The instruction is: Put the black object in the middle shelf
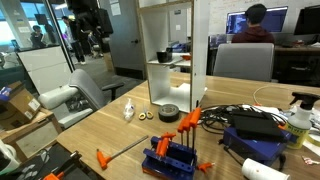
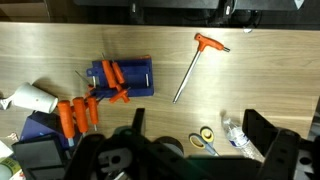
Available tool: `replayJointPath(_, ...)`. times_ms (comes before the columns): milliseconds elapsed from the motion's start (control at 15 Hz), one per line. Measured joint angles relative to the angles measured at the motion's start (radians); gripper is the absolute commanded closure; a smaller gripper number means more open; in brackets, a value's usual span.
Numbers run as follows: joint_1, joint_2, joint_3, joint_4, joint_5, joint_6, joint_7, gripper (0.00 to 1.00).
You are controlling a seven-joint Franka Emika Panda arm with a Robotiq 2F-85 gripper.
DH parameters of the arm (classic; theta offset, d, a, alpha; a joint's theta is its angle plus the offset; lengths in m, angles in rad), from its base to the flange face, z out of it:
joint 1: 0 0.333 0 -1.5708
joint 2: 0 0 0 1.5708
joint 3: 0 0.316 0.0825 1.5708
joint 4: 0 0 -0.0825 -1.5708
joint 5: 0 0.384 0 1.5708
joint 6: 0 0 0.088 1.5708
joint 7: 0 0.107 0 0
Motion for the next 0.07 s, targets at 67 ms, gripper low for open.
replayJointPath(67, 0.0, 0.0, 0.0, 0.0, 0.0, 0.0, 0.0, 0.0)
